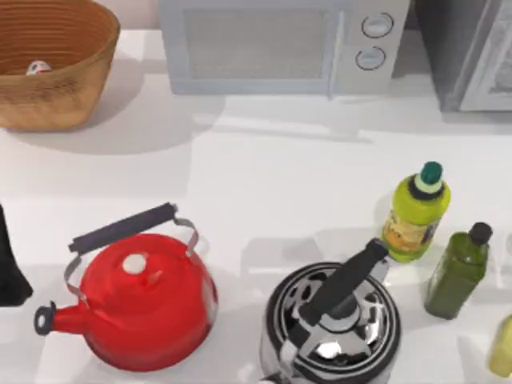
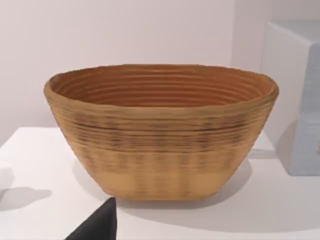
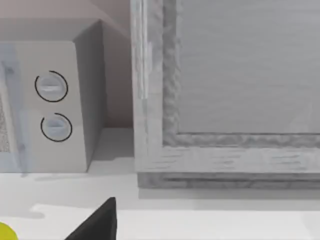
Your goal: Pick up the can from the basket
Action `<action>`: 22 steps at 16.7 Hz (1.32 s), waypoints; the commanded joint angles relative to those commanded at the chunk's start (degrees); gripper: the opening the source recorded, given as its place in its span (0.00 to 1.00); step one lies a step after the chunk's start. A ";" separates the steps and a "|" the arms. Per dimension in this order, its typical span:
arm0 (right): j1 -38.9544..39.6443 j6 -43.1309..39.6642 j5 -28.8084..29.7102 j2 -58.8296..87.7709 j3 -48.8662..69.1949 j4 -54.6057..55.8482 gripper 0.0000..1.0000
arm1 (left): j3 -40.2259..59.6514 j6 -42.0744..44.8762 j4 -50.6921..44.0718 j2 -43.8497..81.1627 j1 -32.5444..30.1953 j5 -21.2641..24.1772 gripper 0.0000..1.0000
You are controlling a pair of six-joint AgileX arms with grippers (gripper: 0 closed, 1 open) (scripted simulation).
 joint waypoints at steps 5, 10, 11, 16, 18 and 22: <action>0.00 0.00 0.00 0.00 0.00 0.00 1.00 | 3.17 -0.27 -1.19 3.15 0.15 0.07 1.00; 0.00 0.00 0.00 0.00 0.00 0.00 1.00 | 20.12 -1.29 -7.97 20.81 0.37 0.88 1.00; 0.00 0.00 0.00 0.00 0.00 0.00 1.00 | 24.89 -1.50 -9.92 26.16 0.39 1.14 1.00; 0.00 0.00 0.00 0.00 0.00 0.00 1.00 | 52.29 -2.22 -21.50 57.89 0.62 2.58 1.00; 0.00 0.00 0.00 0.00 0.00 0.00 1.00 | 64.00 -2.24 -26.63 71.35 0.82 3.12 1.00; 0.00 0.00 0.00 0.00 0.00 0.00 1.00 | 86.24 -1.67 -36.93 96.02 1.40 4.04 1.00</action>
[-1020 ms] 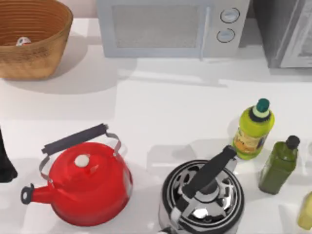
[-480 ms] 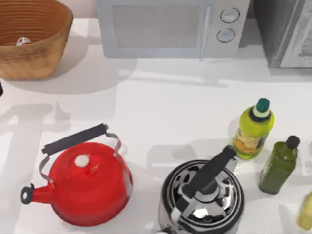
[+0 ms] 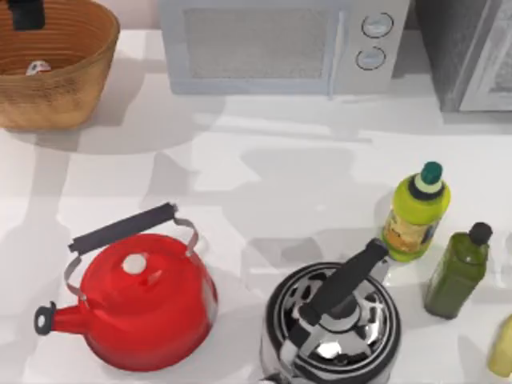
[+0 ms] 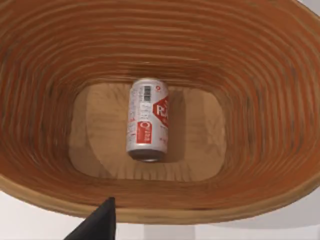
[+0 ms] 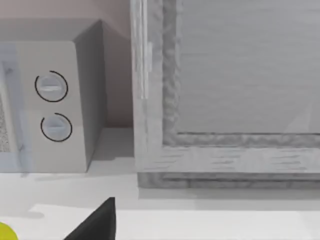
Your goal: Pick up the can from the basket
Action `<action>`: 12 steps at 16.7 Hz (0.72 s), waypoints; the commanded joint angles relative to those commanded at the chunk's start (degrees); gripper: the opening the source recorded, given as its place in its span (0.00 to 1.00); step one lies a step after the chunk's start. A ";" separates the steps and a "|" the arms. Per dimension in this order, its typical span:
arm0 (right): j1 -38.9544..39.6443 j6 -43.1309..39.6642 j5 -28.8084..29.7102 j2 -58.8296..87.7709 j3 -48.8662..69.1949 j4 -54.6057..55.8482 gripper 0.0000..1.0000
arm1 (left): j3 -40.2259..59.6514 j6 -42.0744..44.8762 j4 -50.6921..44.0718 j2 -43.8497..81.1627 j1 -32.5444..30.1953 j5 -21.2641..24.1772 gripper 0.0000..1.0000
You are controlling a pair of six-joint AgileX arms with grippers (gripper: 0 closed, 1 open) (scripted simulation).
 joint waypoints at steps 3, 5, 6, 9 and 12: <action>0.00 0.00 0.00 0.00 0.00 0.00 1.00 | 14.54 0.95 -7.35 14.82 0.52 0.51 1.00; 0.00 0.00 0.00 0.00 0.00 0.00 1.00 | 23.09 1.80 -12.00 22.99 0.89 0.77 1.00; 0.00 0.00 0.00 0.00 0.00 0.00 1.00 | 27.05 2.28 -14.20 26.65 1.08 0.87 1.00; 0.00 0.00 0.00 0.00 0.00 0.00 1.00 | 37.65 3.78 -20.23 36.29 1.64 1.07 1.00; 0.00 0.00 0.00 0.00 0.00 0.00 1.00 | 45.74 5.21 -25.06 43.80 2.14 1.16 1.00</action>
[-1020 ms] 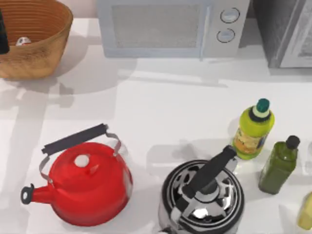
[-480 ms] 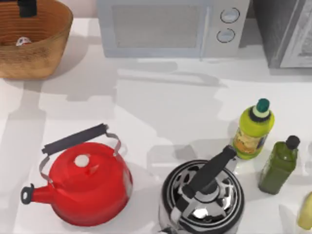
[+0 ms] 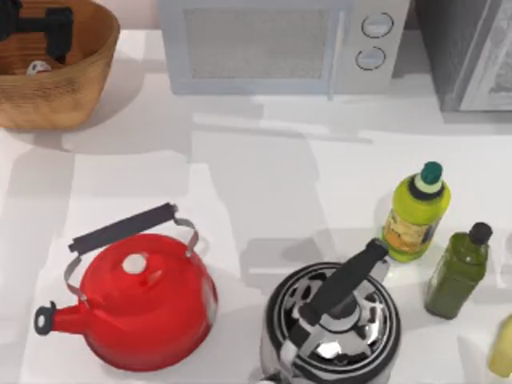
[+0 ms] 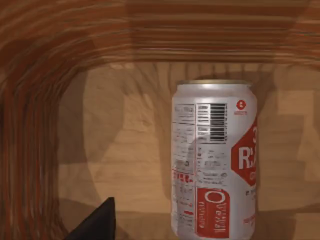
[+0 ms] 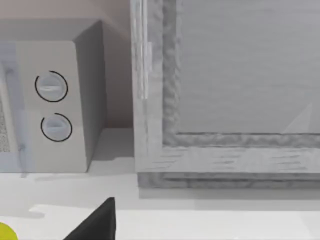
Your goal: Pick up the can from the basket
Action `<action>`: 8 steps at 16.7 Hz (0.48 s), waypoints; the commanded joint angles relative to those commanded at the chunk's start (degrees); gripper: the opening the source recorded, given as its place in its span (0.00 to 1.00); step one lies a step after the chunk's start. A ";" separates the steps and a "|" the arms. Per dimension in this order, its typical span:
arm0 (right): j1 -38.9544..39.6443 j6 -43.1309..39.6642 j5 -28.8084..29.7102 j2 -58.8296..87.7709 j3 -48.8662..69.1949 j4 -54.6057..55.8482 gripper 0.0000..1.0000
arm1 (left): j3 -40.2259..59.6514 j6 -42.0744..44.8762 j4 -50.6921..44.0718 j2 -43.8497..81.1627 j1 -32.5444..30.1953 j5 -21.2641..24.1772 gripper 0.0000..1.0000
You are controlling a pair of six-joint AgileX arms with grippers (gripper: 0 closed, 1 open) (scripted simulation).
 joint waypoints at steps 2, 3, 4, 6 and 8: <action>0.00 0.00 0.00 0.00 0.00 0.00 1.00 | 3.62 0.74 -2.25 3.25 0.27 0.02 1.00; 0.00 0.00 0.00 0.00 0.00 0.00 1.00 | 4.90 1.02 -3.07 4.32 0.37 0.02 1.00; 0.00 0.00 0.00 0.00 0.00 0.00 1.00 | 5.83 1.24 -3.69 5.05 0.45 0.01 1.00; 0.00 0.00 0.00 0.00 0.00 0.00 1.00 | 6.38 1.38 -4.06 5.43 0.51 0.01 1.00; 0.00 0.00 0.00 0.00 0.00 0.00 1.00 | 6.38 1.38 -4.06 5.43 0.51 0.01 1.00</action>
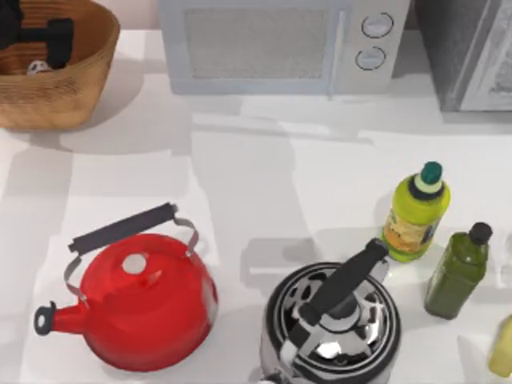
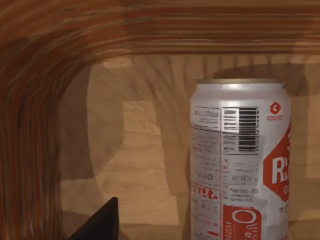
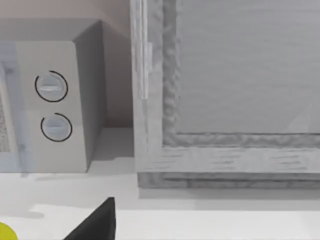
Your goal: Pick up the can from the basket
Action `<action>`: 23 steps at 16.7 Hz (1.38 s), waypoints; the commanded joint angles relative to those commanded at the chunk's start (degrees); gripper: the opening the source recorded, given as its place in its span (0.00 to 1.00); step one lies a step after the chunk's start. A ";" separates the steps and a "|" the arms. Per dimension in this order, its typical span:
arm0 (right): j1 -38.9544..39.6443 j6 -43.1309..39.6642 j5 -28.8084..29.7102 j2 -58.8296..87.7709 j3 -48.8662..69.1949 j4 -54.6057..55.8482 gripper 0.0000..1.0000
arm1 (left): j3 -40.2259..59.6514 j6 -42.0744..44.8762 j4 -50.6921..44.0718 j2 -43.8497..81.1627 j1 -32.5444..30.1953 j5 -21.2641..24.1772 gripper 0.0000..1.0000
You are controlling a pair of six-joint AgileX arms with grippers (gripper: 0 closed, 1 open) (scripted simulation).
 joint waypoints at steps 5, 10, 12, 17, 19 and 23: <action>0.00 0.00 0.00 0.00 0.00 0.00 1.00 | -0.20 -0.28 1.94 1.72 -0.31 -0.06 1.00; 0.00 0.00 0.00 0.00 0.00 0.00 1.00 | -0.59 -0.48 7.15 6.52 -0.53 -0.05 1.00; 0.00 0.00 0.00 0.00 0.00 0.00 1.00 | -0.59 -0.48 7.18 6.55 -0.53 -0.05 1.00; 0.00 0.00 0.00 0.00 0.00 0.00 1.00 | -0.59 -0.48 7.18 6.55 -0.53 -0.05 0.70; 0.00 0.00 0.00 0.00 0.00 0.00 1.00 | -0.59 -0.48 7.18 6.55 -0.53 -0.05 0.55; 0.00 0.00 0.00 0.00 0.00 0.00 1.00 | -0.59 -0.48 7.18 6.55 -0.53 -0.05 0.25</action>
